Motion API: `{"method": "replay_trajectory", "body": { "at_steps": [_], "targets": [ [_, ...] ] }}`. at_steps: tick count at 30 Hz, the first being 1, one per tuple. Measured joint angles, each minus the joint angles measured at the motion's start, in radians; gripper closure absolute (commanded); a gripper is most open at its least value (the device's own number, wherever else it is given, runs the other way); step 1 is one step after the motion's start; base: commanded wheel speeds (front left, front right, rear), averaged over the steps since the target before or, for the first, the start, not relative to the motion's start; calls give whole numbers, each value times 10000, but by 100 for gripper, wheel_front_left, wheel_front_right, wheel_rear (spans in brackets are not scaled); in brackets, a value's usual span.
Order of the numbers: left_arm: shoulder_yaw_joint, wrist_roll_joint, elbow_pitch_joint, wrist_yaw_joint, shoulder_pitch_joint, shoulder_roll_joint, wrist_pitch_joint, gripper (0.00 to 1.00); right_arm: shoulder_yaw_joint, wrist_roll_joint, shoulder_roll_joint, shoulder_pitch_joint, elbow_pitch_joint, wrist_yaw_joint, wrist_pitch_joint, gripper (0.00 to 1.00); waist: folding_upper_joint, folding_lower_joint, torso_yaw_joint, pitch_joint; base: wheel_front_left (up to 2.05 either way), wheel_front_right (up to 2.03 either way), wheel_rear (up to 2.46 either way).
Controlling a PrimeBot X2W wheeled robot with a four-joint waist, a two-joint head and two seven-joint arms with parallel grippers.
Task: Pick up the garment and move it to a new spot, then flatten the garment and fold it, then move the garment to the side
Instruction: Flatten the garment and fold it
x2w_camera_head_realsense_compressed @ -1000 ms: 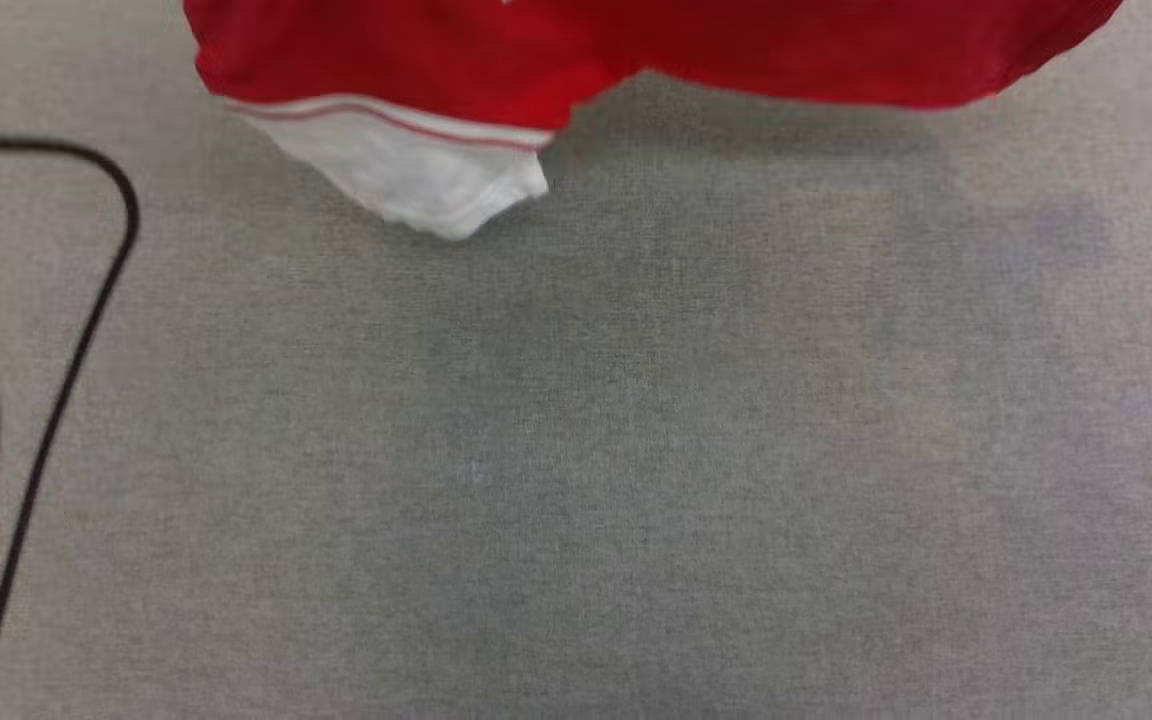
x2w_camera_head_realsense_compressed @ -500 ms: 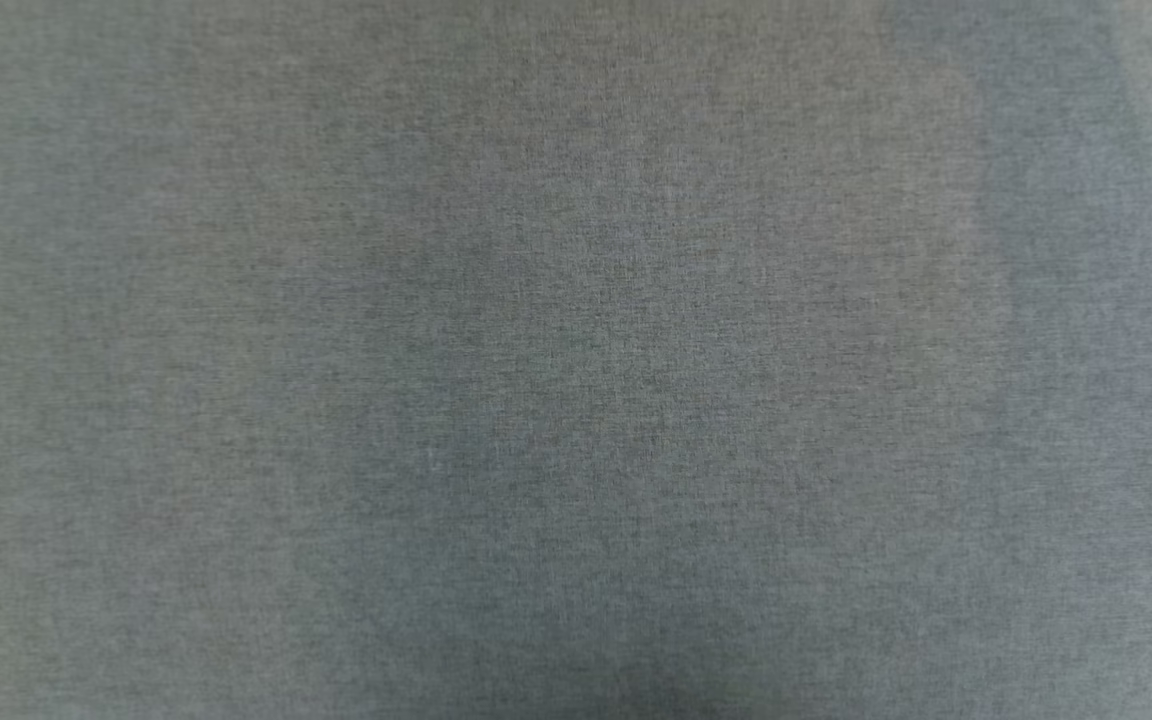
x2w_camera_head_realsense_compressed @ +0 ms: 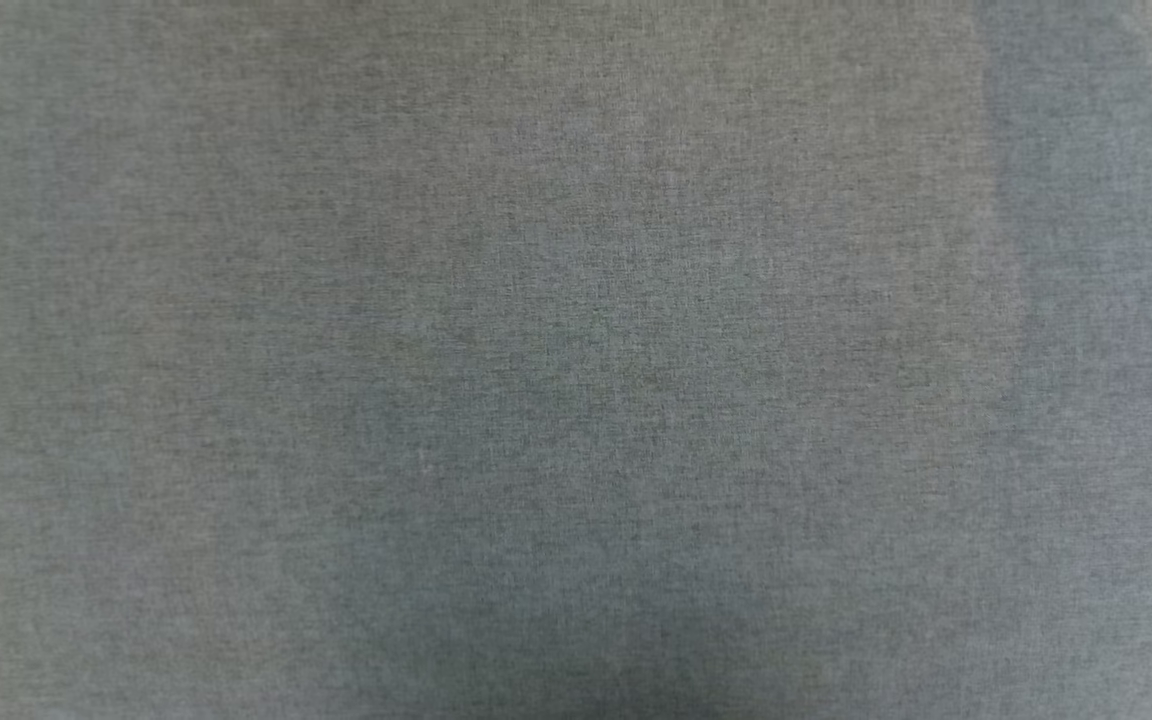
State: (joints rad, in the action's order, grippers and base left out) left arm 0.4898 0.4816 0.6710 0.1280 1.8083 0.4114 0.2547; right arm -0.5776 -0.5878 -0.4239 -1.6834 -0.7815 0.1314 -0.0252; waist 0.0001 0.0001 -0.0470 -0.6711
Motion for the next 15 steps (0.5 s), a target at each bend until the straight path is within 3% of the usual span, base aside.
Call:
{"method": "replay_trajectory", "body": {
  "at_steps": [9,15],
  "targets": [
    [-941,56,-1693,-8,-3568,430,12,100,-1492,-1375,-167,1988,144,0,-491,100,0,0,139,820,0,0,0],
    [-1243,54,-2830,-111,-6490,550,13,100,-2464,-2422,-652,3703,731,0,-504,100,0,-2,218,1645,0,0,0]
  ]
}}
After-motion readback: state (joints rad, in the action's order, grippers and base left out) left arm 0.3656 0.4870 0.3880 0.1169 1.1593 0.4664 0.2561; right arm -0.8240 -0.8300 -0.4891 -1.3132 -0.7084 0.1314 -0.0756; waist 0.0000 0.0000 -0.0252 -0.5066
